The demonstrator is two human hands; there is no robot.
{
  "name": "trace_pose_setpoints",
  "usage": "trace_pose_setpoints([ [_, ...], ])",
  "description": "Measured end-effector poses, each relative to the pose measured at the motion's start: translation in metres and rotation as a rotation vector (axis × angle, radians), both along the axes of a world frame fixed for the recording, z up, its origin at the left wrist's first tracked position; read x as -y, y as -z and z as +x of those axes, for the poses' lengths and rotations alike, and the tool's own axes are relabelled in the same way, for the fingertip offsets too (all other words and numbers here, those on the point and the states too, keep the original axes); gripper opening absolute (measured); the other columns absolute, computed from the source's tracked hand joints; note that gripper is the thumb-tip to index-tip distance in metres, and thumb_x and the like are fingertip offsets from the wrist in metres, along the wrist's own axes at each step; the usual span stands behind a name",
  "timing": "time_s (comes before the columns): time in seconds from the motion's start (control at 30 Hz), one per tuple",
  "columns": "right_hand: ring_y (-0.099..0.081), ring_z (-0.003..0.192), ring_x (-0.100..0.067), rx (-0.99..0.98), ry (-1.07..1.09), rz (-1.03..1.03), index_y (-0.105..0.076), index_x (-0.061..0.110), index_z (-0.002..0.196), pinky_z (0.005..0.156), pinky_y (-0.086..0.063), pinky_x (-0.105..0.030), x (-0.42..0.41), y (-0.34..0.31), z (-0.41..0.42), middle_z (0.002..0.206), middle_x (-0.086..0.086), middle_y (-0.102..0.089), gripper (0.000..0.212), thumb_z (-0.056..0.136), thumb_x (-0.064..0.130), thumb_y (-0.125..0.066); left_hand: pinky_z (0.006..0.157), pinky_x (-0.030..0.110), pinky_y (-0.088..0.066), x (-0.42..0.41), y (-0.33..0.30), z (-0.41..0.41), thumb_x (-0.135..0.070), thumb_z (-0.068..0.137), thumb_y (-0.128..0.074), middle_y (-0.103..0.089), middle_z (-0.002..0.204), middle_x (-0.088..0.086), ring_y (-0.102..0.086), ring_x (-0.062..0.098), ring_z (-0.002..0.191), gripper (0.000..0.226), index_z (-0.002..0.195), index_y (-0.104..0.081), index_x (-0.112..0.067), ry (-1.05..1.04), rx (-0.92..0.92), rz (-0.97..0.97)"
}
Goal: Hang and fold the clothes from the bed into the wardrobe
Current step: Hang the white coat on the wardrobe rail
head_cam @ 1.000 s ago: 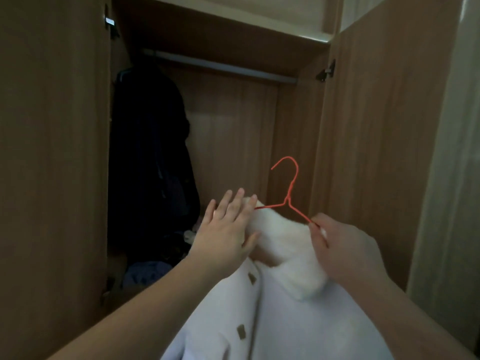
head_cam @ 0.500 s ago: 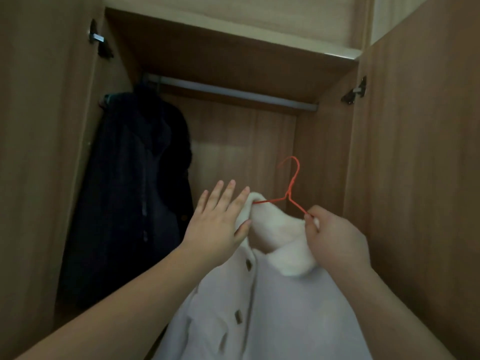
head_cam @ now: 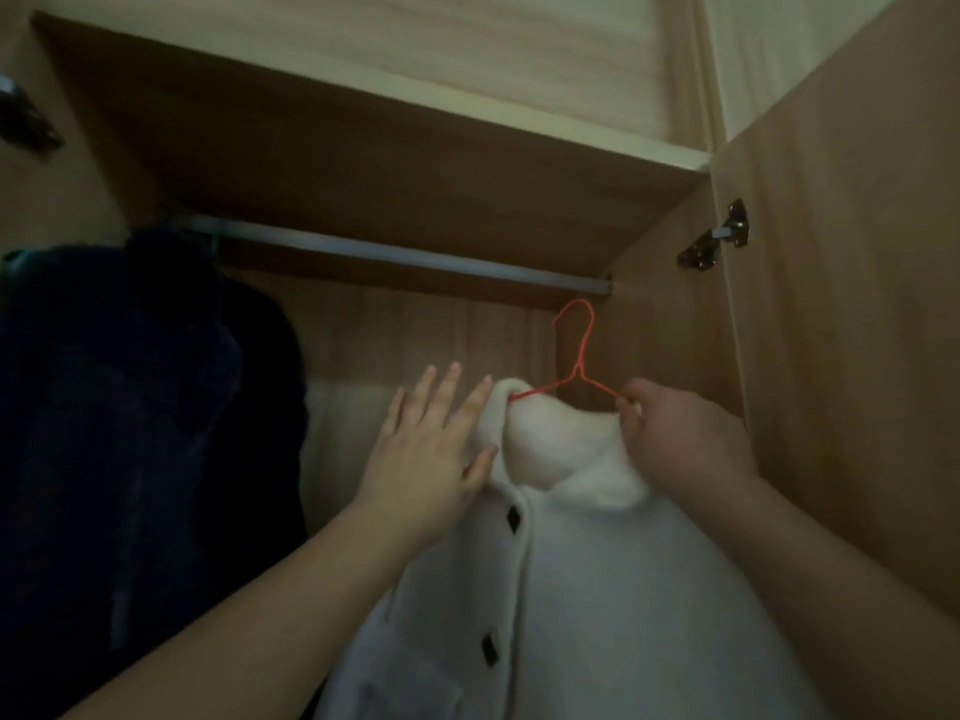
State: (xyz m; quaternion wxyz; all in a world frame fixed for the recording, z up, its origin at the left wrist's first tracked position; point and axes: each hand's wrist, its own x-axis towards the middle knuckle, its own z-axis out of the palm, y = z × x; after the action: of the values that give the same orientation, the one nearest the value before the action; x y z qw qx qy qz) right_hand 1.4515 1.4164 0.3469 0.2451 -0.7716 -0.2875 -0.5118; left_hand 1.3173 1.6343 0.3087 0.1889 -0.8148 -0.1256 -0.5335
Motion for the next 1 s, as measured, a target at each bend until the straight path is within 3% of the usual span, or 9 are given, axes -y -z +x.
trace_pose_setpoints([
  [0.1,-0.066,0.09,-0.031,0.059,0.074,0.003,-0.05,0.025,0.093,0.063,-0.039,-0.034,-0.021,-0.029,0.015,0.091,-0.003,-0.069,0.022,0.098,0.043,-0.039,0.122,0.044,-0.005,-0.028,-0.035,0.031,-0.06,0.093,-0.024,-0.006,0.166,0.001,-0.003,0.023,0.153,0.069,0.155,-0.002,-0.041,0.042,0.021,0.046],
  [0.2,-0.066,0.088,-0.03,0.105,0.138,0.009,-0.05,0.026,0.093,0.064,-0.042,-0.034,-0.042,-0.057,0.035,0.089,0.0,-0.068,0.021,0.099,0.042,-0.038,0.122,0.045,-0.008,-0.052,-0.068,0.058,-0.063,0.086,-0.015,-0.01,0.166,0.0,-0.006,0.023,0.153,0.073,0.155,-0.007,-0.042,0.076,0.071,0.066],
  [0.37,-0.066,0.086,-0.028,0.222,0.234,0.0,-0.054,0.025,0.093,0.062,-0.039,-0.032,-0.067,-0.1,0.073,0.091,0.001,-0.068,0.021,0.099,0.037,-0.037,0.123,0.045,-0.004,-0.081,-0.103,0.088,-0.065,0.083,-0.001,-0.001,0.167,-0.002,0.002,0.021,0.153,0.076,0.155,0.0,-0.041,0.061,0.085,0.11],
  [0.6,-0.067,0.092,-0.026,0.26,0.309,0.029,-0.062,0.03,0.114,0.068,-0.045,-0.033,-0.086,-0.139,0.128,0.102,0.0,-0.069,0.029,0.099,0.031,-0.037,0.123,0.046,-0.004,-0.115,-0.14,0.118,-0.059,0.097,-0.023,0.001,0.167,-0.001,0.005,0.021,0.153,0.065,0.155,0.0,-0.04,0.003,0.105,0.135],
  [1.0,-0.068,0.095,-0.02,0.246,0.439,0.069,-0.062,0.02,0.107,0.068,-0.043,-0.029,-0.12,-0.176,0.192,0.104,0.0,-0.068,0.025,0.101,0.02,-0.038,0.123,0.045,-0.007,-0.114,-0.176,0.15,-0.058,0.097,-0.024,-0.002,0.166,-0.003,0.002,0.019,0.152,0.064,0.155,-0.005,-0.039,0.012,0.218,0.202],
])
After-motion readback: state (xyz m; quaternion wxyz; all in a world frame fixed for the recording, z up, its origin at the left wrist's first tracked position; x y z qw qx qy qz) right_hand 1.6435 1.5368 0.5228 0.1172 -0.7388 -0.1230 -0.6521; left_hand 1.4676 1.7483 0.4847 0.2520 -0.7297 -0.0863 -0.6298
